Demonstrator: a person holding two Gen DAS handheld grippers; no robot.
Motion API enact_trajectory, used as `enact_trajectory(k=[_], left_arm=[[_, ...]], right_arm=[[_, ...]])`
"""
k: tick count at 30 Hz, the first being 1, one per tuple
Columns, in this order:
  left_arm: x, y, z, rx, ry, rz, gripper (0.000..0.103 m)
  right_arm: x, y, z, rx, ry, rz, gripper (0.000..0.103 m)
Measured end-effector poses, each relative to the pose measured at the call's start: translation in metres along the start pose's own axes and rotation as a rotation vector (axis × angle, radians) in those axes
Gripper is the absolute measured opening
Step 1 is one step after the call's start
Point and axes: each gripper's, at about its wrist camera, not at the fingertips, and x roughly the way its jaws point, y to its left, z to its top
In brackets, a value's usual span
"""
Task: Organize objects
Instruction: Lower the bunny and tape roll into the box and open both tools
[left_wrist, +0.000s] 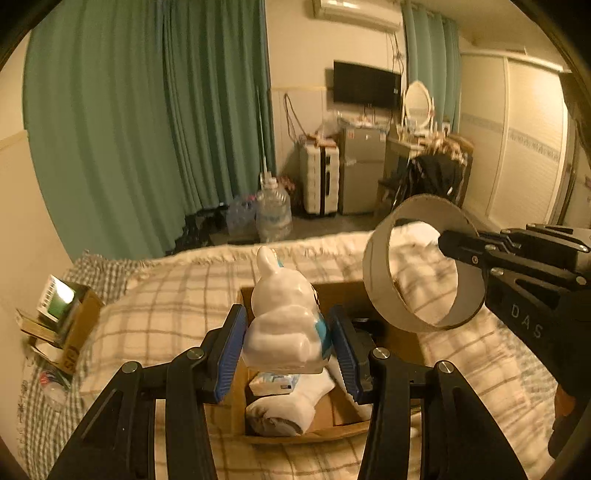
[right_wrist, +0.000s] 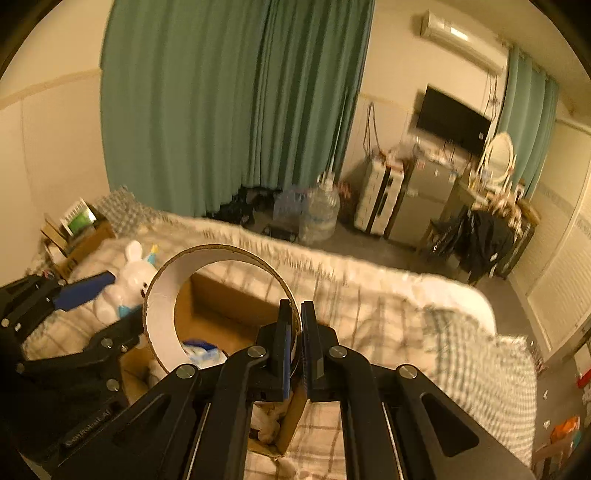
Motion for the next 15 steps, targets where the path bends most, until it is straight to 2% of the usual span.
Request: enact_trajectory(k=[7, 15], left_arm=[[0.065, 0.000, -0.028, 0.005, 0.093, 0.018, 0.047], [0.089, 0.000, -0.042, -0.007, 0.132, 0.016, 0.048]], right_arm=[[0.079, -0.013, -0.041, 0.034, 0.109, 0.024, 0.004], [0.109, -0.009, -0.059, 0.048, 0.133, 0.049, 0.004]])
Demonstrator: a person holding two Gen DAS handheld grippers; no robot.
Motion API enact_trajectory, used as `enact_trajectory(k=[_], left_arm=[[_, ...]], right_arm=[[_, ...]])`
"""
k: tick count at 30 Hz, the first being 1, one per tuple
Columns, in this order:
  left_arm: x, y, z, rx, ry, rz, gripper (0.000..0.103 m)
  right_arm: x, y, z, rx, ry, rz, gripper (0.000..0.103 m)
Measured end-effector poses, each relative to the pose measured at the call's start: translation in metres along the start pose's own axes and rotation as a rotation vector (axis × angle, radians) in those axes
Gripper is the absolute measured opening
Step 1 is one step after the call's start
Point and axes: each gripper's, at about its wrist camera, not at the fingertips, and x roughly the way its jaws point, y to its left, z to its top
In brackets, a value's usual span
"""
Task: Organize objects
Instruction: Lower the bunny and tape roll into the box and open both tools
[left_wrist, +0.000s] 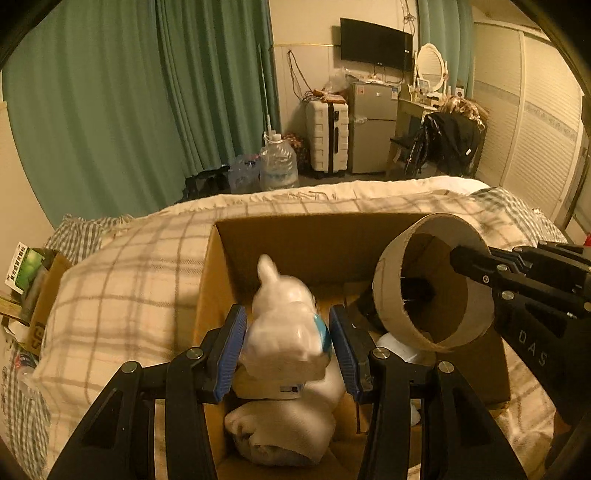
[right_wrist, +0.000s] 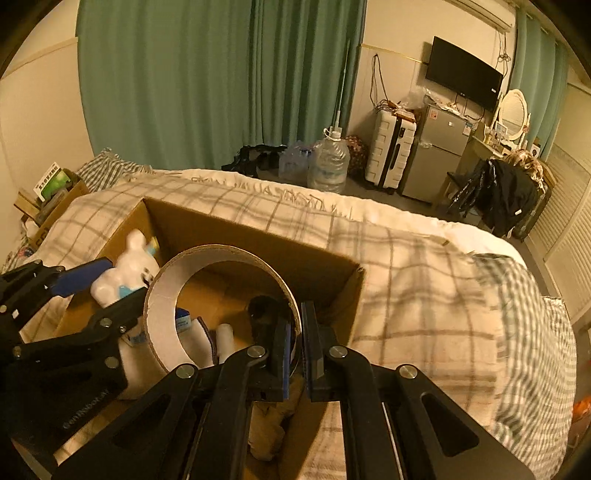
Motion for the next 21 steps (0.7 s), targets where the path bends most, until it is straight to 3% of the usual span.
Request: enact_trajectory(k=[1, 3, 5, 9, 15, 17, 21], left_arm=[[-0.001, 0.000, -0.001, -0.002, 0.000, -0.013, 0.049], [-0.001, 0.000, -0.004, 0.004, 0.000, -0.021, 0.050], [-0.005, -0.003, -0.004, 0.028, 0.001, -0.024, 0.058], [-0.026, -0.002, 0.001, 0.025, -0.038, 0.008, 0.083], [-0.083, 0.009, 0.012, -0.023, -0.092, 0.000, 0.087], [-0.108, 0.012, 0.017, -0.030, -0.130, 0.000, 0.098], [-0.172, 0.018, 0.020, -0.038, -0.227, 0.008, 0.100]], right_arm=[[0.002, 0.001, -0.002, -0.003, 0.005, 0.006, 0.005], [0.000, 0.001, -0.003, 0.008, -0.008, 0.027, 0.018], [-0.005, -0.002, -0.002, 0.041, -0.023, 0.031, 0.072], [-0.032, -0.001, 0.000, 0.070, -0.082, 0.044, 0.074], [-0.090, 0.003, 0.006, 0.061, -0.139, 0.014, 0.074], [-0.118, 0.005, 0.007, 0.066, -0.171, 0.008, 0.074], [-0.182, 0.008, 0.009, 0.065, -0.241, -0.016, 0.076]])
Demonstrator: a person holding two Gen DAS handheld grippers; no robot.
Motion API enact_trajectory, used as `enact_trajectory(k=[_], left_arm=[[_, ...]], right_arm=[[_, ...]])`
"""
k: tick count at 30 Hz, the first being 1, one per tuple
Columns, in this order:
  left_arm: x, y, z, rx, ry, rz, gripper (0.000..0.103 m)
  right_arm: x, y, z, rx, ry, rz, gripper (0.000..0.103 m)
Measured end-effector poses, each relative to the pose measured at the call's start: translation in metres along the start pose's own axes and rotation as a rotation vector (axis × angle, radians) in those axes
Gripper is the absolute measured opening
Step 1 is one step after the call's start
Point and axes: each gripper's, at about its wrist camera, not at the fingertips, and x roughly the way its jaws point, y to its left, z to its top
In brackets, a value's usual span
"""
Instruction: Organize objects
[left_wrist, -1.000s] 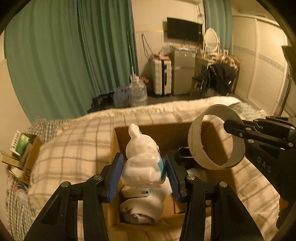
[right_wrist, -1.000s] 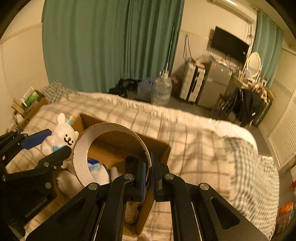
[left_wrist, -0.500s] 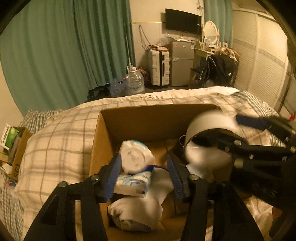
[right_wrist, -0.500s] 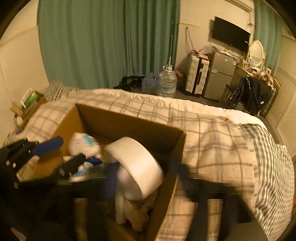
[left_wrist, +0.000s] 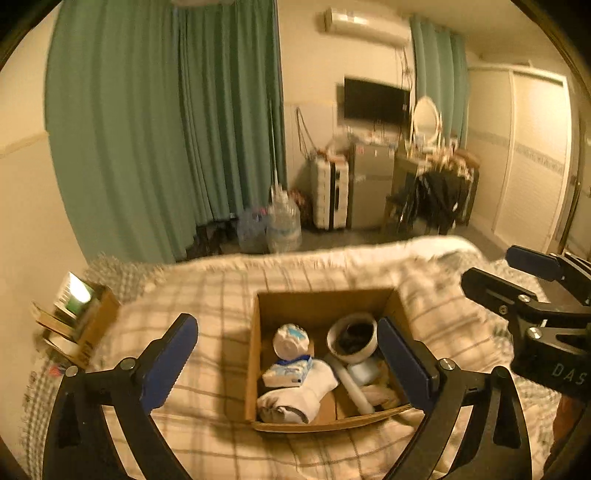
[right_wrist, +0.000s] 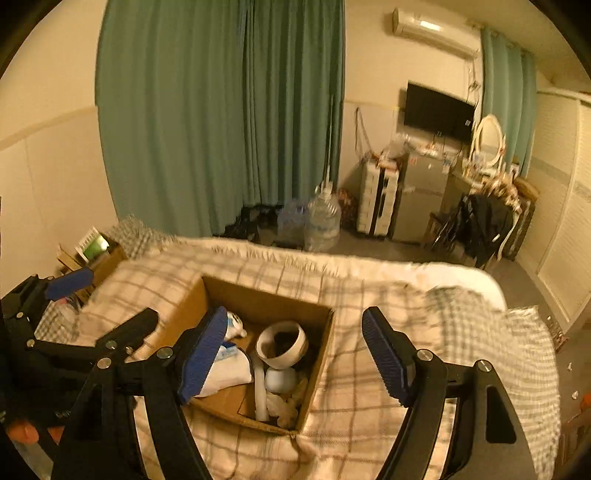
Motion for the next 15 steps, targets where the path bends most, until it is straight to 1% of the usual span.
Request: enact_trajectory(k=[3, 5, 9, 11, 15], left_arm=[[-0.044, 0.004, 0.011, -0.009, -0.063, -0.011, 0.103], [-0.073, 0.007, 0.017, -0.017, -0.113, -0.011, 0.103], [-0.120, 0.013, 0.022, -0.027, -0.187, -0.015, 0.103], [-0.143, 0.016, 0.021, -0.024, -0.228, -0.015, 0.103], [-0.178, 0.018, 0.011, 0.014, -0.312, 0.003, 0.103]], right_arm=[[-0.052, 0.007, 0.013, -0.016, -0.068, -0.029, 0.082], [-0.080, 0.012, 0.020, -0.025, -0.108, -0.046, 0.088], [-0.138, 0.025, 0.028, -0.041, -0.195, -0.077, 0.094], [-0.158, 0.029, 0.028, -0.040, -0.224, -0.075, 0.102], [-0.195, 0.034, 0.018, -0.010, -0.299, -0.053, 0.102]])
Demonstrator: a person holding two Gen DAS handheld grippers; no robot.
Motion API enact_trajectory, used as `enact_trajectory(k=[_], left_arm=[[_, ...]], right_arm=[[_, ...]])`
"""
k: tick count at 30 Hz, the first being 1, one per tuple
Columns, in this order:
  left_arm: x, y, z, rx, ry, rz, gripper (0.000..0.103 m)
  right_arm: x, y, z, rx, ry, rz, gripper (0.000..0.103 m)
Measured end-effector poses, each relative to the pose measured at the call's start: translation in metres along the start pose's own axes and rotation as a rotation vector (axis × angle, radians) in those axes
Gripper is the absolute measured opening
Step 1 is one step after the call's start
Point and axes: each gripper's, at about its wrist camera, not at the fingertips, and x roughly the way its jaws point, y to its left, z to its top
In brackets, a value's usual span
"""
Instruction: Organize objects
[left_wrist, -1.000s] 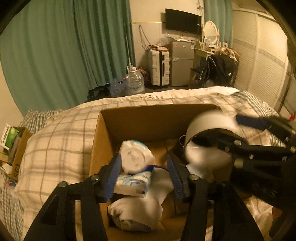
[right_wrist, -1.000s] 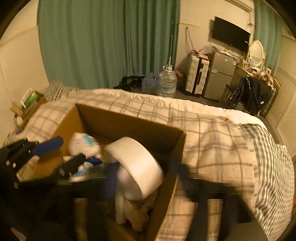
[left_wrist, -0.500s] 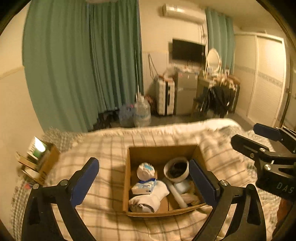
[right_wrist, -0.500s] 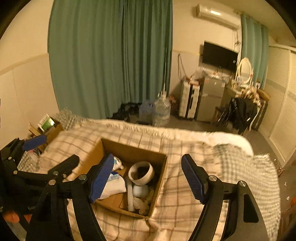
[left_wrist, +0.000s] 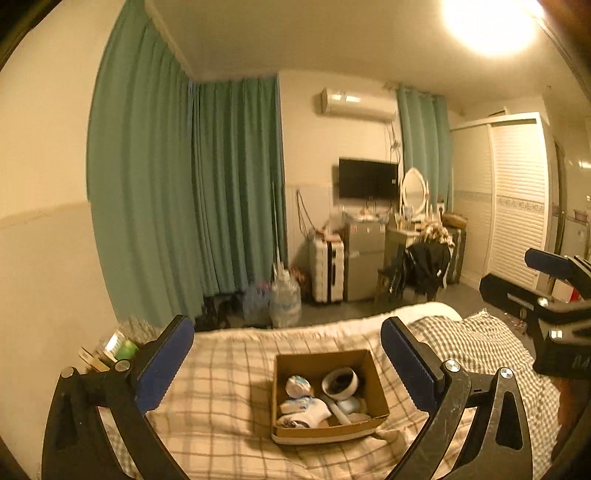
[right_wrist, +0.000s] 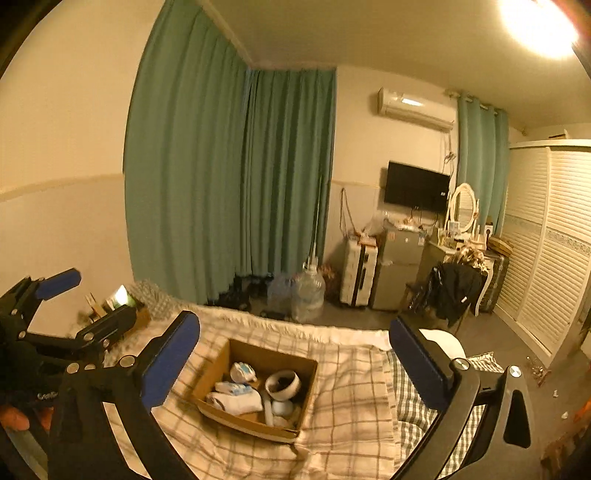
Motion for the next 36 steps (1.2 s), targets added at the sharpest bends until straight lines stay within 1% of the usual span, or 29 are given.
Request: enact_trajectory(k=[4, 7, 10, 15, 17, 18, 19, 21, 24, 25, 27, 30, 36], left_arm=[[-0.023, 0.003, -0.012, 0.006, -0.039, 0.016, 0.103], [-0.032, 0.008, -0.027, -0.030, -0.051, 0.015, 0.103], [-0.032, 0.013, -0.048, -0.086, -0.054, 0.034, 0.103], [-0.015, 0.015, -0.086, -0.131, 0.006, 0.063, 0.103], [-0.005, 0.013, -0.105, -0.126, 0.023, 0.106, 0.103], [0.002, 0.011, -0.116, -0.120, 0.042, 0.118, 0.103], [0.007, 0.009, -0.127, -0.117, 0.062, 0.114, 0.103], [0.014, 0.005, -0.144, -0.105, 0.087, 0.107, 0.103], [0.017, -0.002, -0.163, -0.067, 0.090, 0.126, 0.103], [0.017, -0.004, -0.167, -0.059, 0.093, 0.128, 0.103], [0.021, -0.006, -0.176, -0.054, 0.114, 0.127, 0.103], [0.025, -0.006, -0.183, -0.057, 0.136, 0.128, 0.103], [0.028, -0.010, -0.187, -0.032, 0.149, 0.135, 0.103]], right_arm=[[-0.021, -0.001, -0.014, 0.045, -0.031, 0.008, 0.102], [-0.027, 0.000, -0.032, 0.056, -0.031, 0.008, 0.102], [-0.022, 0.001, -0.056, 0.048, -0.015, -0.004, 0.103], [-0.006, 0.000, -0.104, 0.044, -0.018, -0.016, 0.103], [0.002, 0.002, -0.127, 0.029, -0.012, -0.041, 0.103], [0.007, 0.003, -0.138, 0.023, -0.013, -0.043, 0.103], [0.013, 0.003, -0.151, 0.021, -0.009, -0.041, 0.103], [0.026, 0.002, -0.173, 0.034, 0.024, -0.047, 0.103], [0.044, -0.003, -0.200, 0.058, 0.070, -0.059, 0.103], [0.049, -0.004, -0.205, 0.054, 0.086, -0.078, 0.103], [0.056, -0.005, -0.212, 0.041, 0.114, -0.088, 0.103], [0.055, -0.007, -0.216, 0.053, 0.108, -0.092, 0.103], [0.052, -0.002, -0.213, 0.039, 0.108, -0.105, 0.103]])
